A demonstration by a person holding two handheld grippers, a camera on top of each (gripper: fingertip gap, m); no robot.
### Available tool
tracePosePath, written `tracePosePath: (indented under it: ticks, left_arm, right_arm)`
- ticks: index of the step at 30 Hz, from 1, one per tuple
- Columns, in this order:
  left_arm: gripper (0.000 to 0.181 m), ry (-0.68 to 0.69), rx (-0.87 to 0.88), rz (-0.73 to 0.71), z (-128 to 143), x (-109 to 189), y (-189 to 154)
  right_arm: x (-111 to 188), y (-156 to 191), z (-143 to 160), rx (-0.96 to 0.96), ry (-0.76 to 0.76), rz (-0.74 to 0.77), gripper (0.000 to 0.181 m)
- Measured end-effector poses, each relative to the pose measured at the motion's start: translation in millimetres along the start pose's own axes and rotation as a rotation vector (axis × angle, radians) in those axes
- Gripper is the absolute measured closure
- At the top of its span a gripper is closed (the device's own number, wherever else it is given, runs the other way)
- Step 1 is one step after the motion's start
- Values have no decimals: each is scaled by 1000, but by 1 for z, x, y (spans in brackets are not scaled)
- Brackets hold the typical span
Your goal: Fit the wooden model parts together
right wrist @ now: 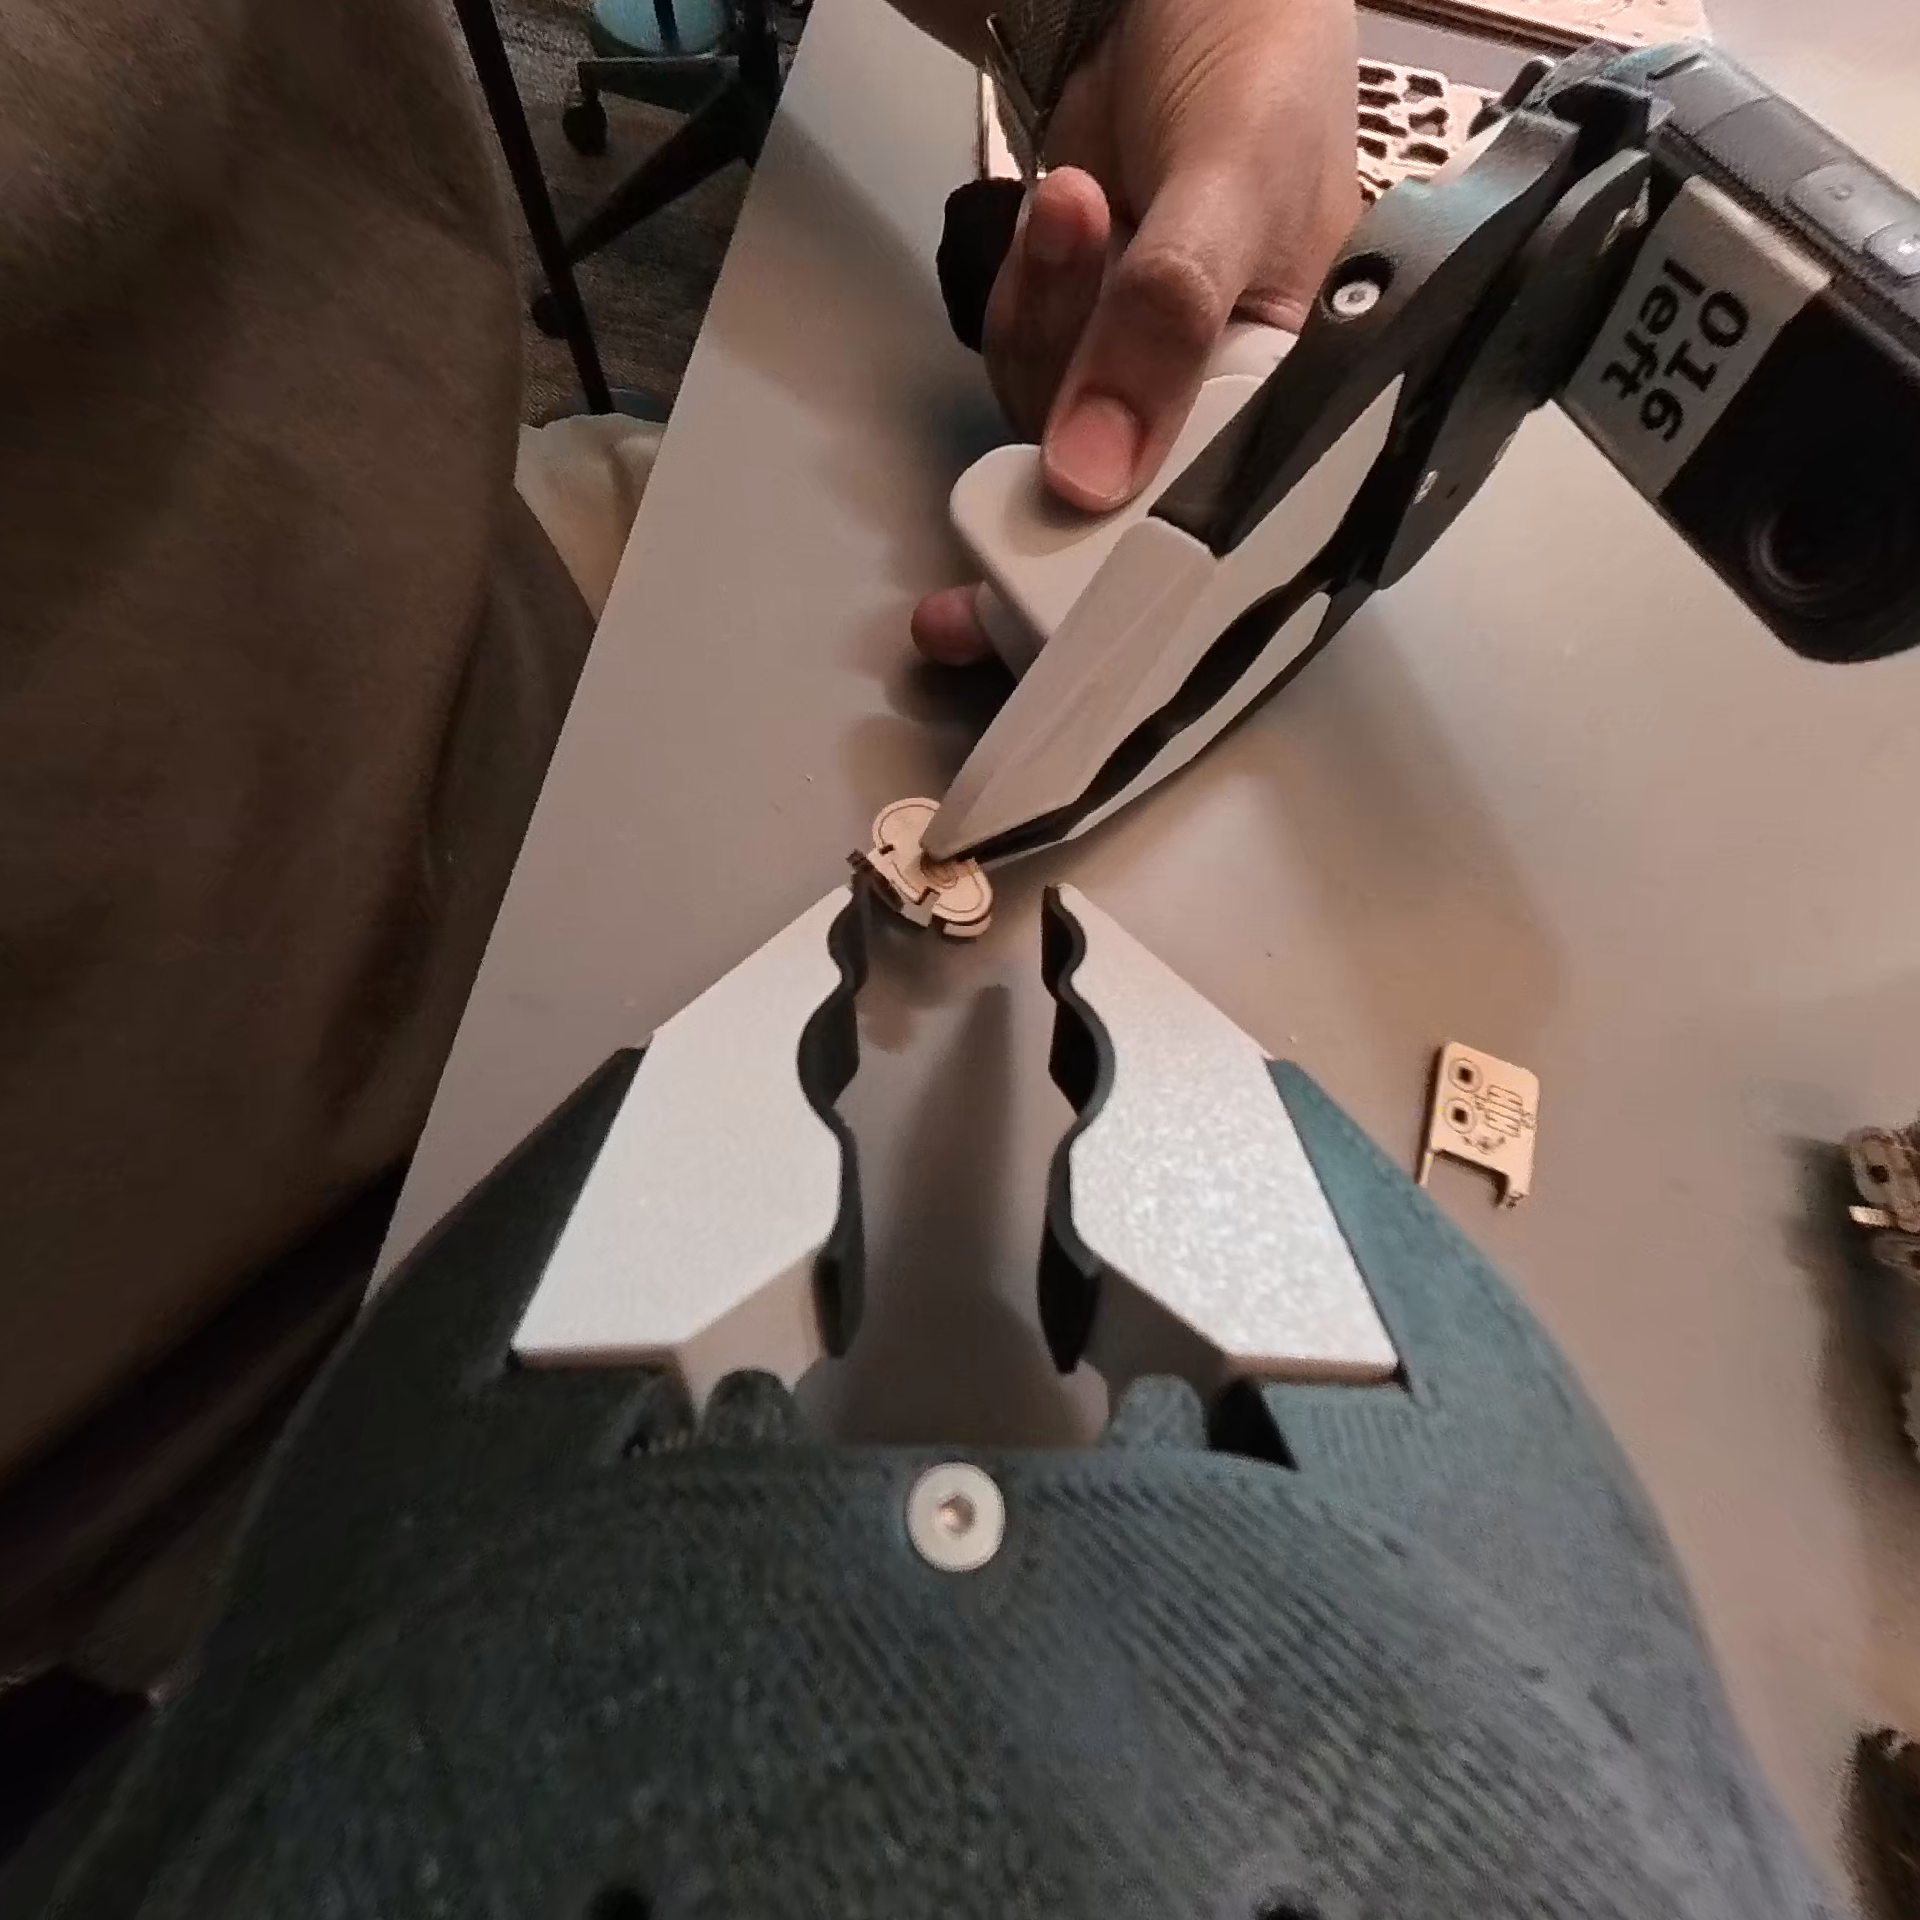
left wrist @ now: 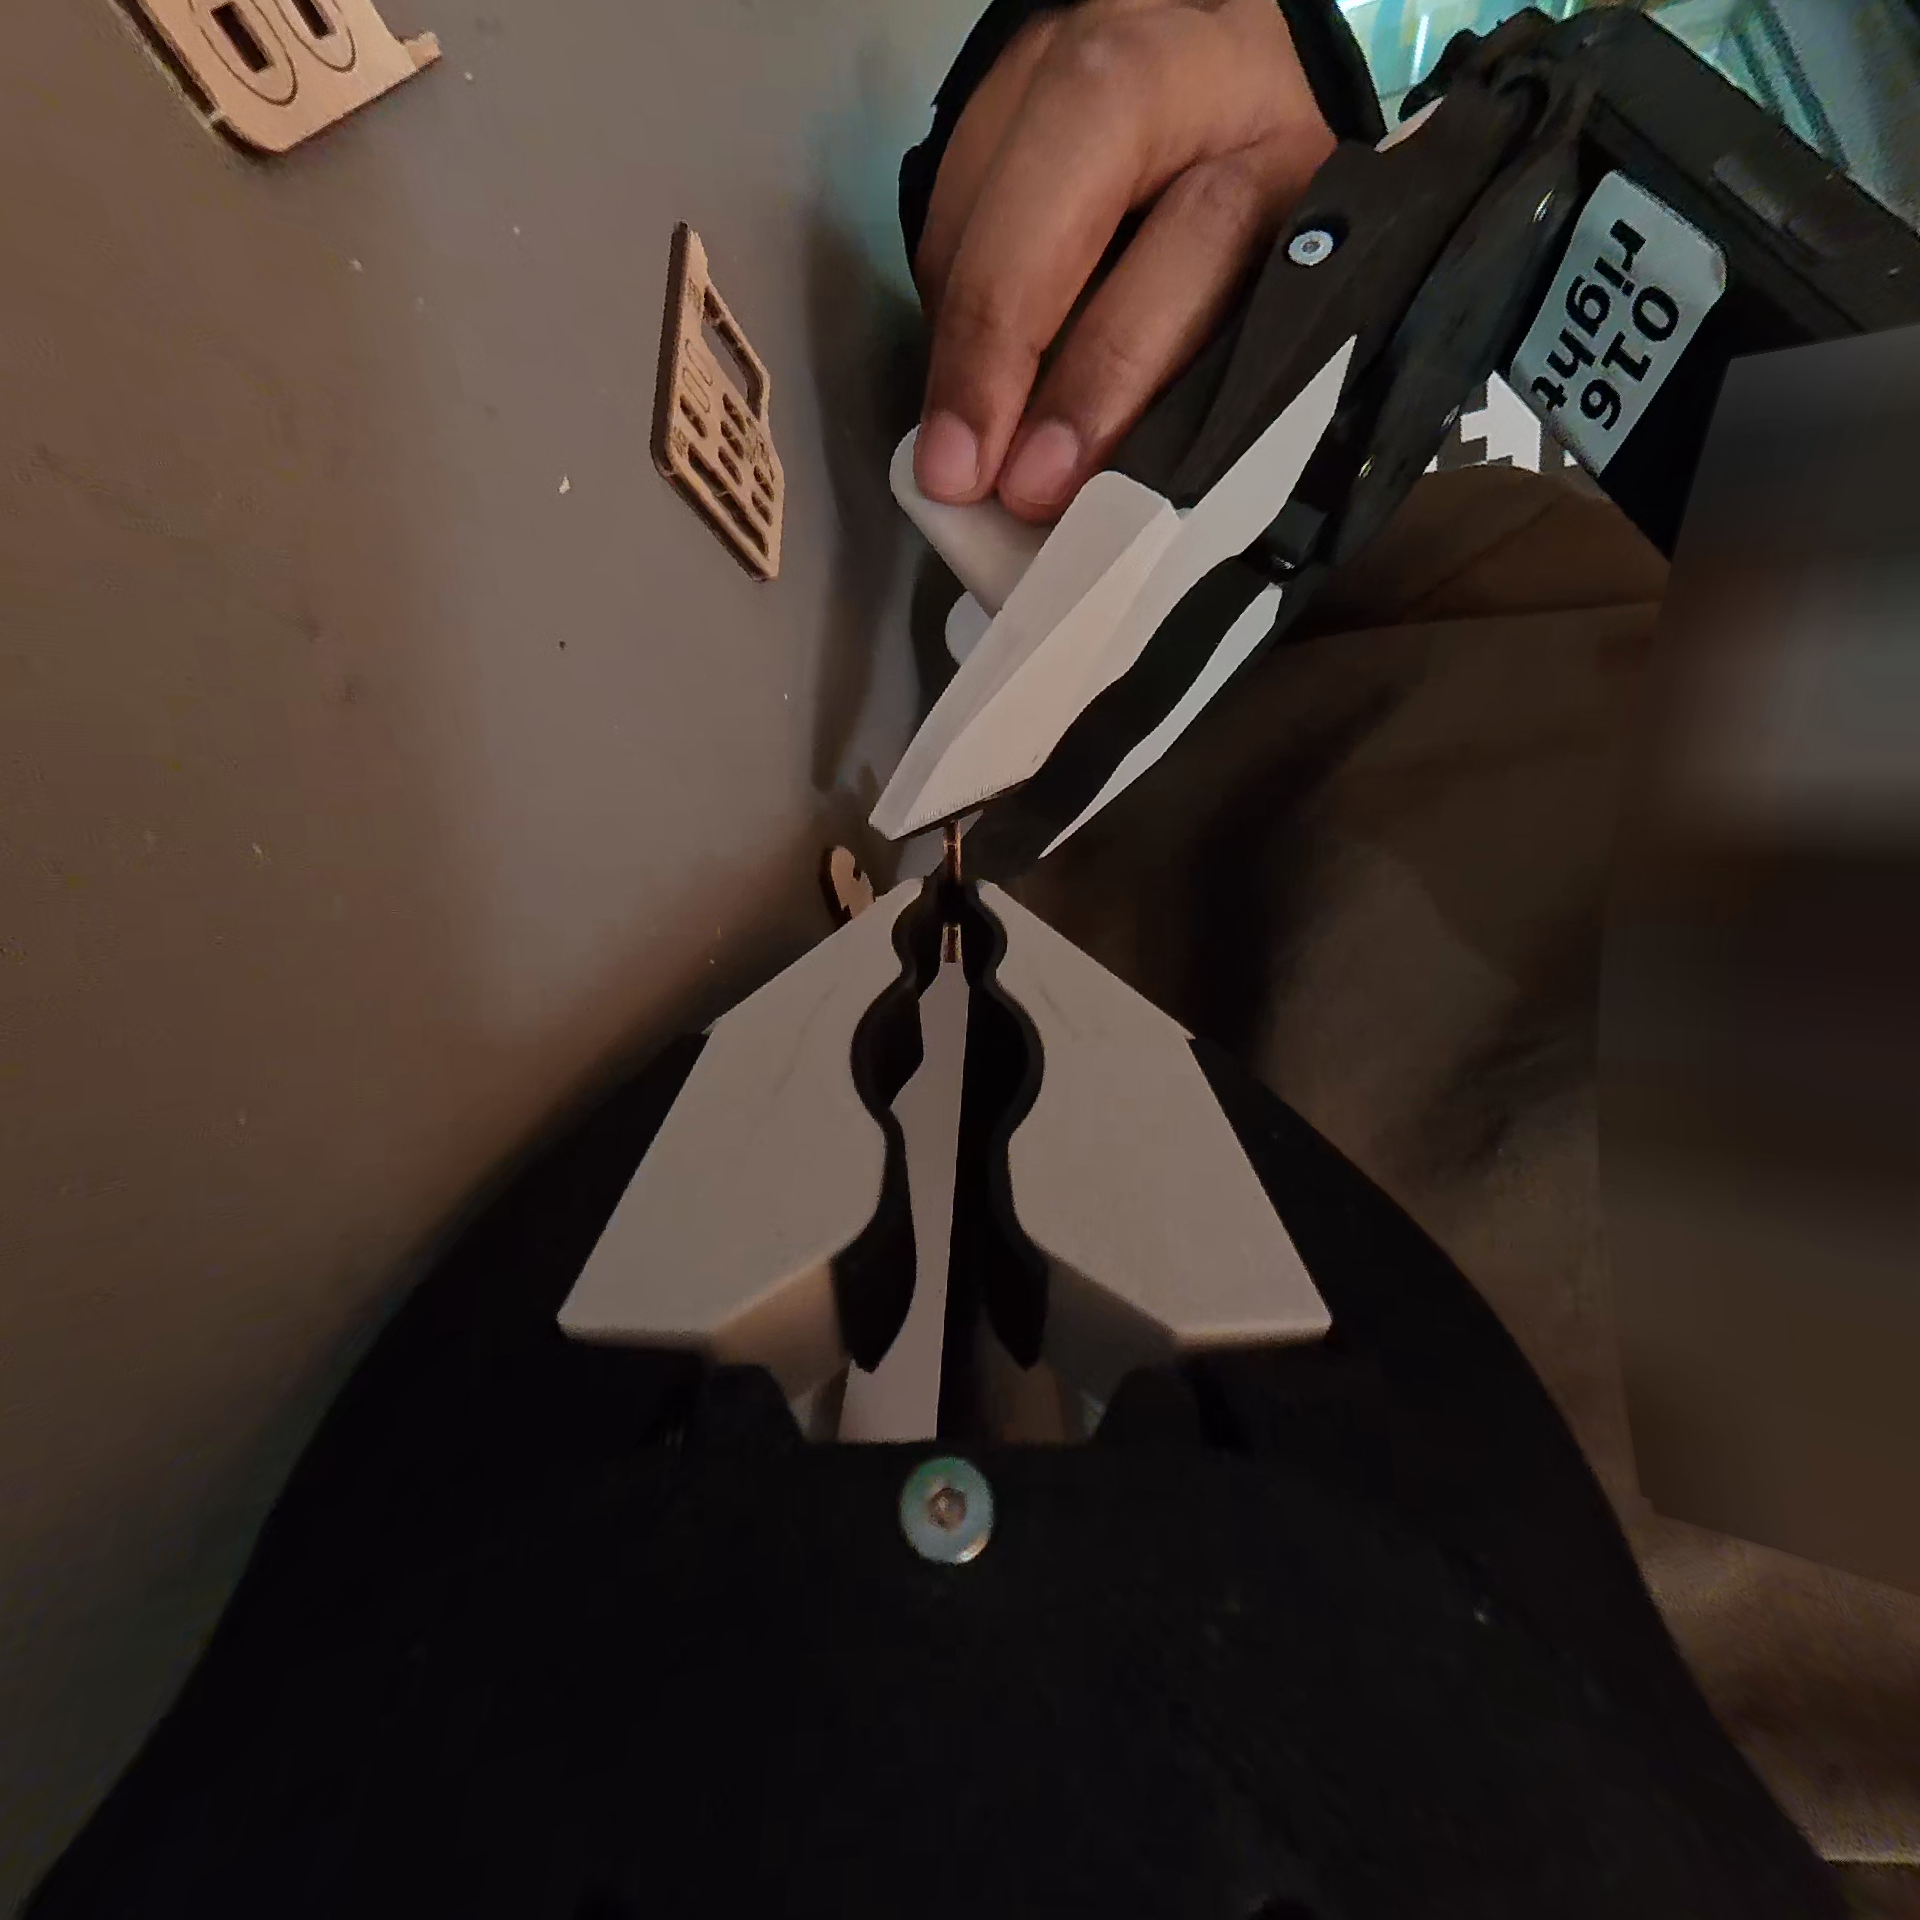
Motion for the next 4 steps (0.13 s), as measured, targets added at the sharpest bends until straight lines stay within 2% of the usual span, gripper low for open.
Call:
tracePosePath:
  ticks: [4]
  left_arm:
    - [181,-13,-3,-7,3,0,0]
  right_arm:
    - [-1,1,0,-2,-3,-3,150]
Point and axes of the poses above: each gripper's, where its closed fingertips meet, x back along the fingers, z out of its underside, y = z × x across the jaws, the point moved 4 cm from there along x, back along the fingers, and after that the axes turned 4 degrees about z, right-handed, at the moved point
